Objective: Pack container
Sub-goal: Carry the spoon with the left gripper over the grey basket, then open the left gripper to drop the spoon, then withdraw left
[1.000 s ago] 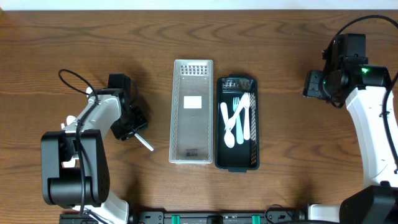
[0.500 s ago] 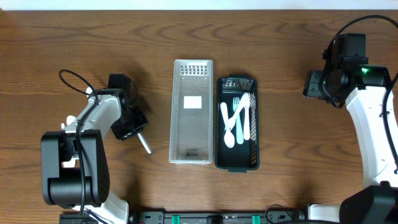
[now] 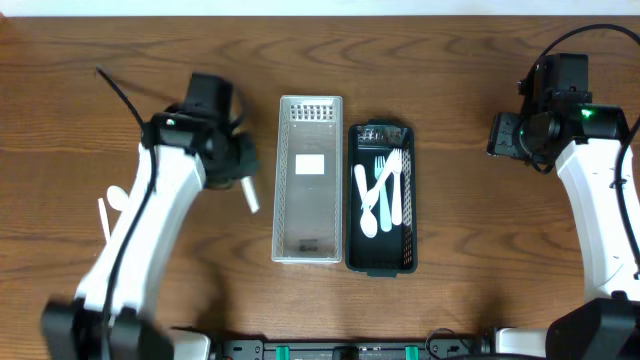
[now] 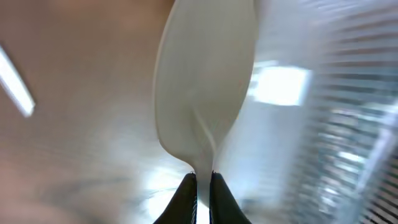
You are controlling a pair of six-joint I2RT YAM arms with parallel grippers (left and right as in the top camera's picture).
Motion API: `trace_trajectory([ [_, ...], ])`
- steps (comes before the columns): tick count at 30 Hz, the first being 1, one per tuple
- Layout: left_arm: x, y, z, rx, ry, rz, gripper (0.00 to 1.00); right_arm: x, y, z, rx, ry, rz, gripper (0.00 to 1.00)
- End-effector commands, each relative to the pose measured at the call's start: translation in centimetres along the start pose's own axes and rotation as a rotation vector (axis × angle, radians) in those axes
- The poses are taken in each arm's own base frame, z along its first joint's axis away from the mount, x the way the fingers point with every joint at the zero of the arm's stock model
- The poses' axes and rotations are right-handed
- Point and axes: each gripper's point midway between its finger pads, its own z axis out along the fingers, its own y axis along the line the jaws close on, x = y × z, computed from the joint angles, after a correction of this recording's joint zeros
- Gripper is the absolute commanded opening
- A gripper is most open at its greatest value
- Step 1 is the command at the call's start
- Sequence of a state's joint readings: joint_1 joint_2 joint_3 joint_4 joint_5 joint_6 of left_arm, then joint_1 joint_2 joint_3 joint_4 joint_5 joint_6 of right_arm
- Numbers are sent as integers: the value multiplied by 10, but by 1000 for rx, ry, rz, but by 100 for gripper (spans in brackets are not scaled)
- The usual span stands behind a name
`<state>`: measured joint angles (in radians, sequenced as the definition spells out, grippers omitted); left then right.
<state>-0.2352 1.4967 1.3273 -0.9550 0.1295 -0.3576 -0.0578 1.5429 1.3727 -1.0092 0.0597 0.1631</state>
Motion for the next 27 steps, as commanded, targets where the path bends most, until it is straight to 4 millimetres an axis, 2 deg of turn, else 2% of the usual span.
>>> trace_trajectory([
  [1, 7, -37, -25, 34, -70, 154, 6, 0, -2, 1, -1, 1, -9, 64],
  [4, 22, -58, -22, 22, -69, 247, 6, -1, -2, 1, -1, 0, -9, 64],
  [7, 40, -71, -1, 4, -6, 309, 6, -1, -2, 1, -2, 0, -9, 64],
  [12, 53, -74, 41, -50, 100, 337, 6, -1, -1, 1, -2, 0, -9, 64],
  [15, 55, -71, 58, -74, 135, 333, 7, 0, -2, 1, -1, 1, -9, 64],
  [17, 55, -68, 65, -84, 148, 329, 29, 0, -2, 1, -1, 4, -9, 64],
  [18, 54, -67, 65, -87, 150, 325, 39, 1, -2, 1, 0, 5, -9, 64],
  [19, 53, -66, 65, -88, 149, 320, 43, 1, -2, 1, 0, 8, -10, 64],
  [23, 40, -61, 53, -96, 103, 321, 48, 2, -2, 1, 0, 8, -11, 64],
  [27, 13, -50, 16, -119, -24, 292, 53, 3, -2, 2, 1, 13, -37, 65],
])
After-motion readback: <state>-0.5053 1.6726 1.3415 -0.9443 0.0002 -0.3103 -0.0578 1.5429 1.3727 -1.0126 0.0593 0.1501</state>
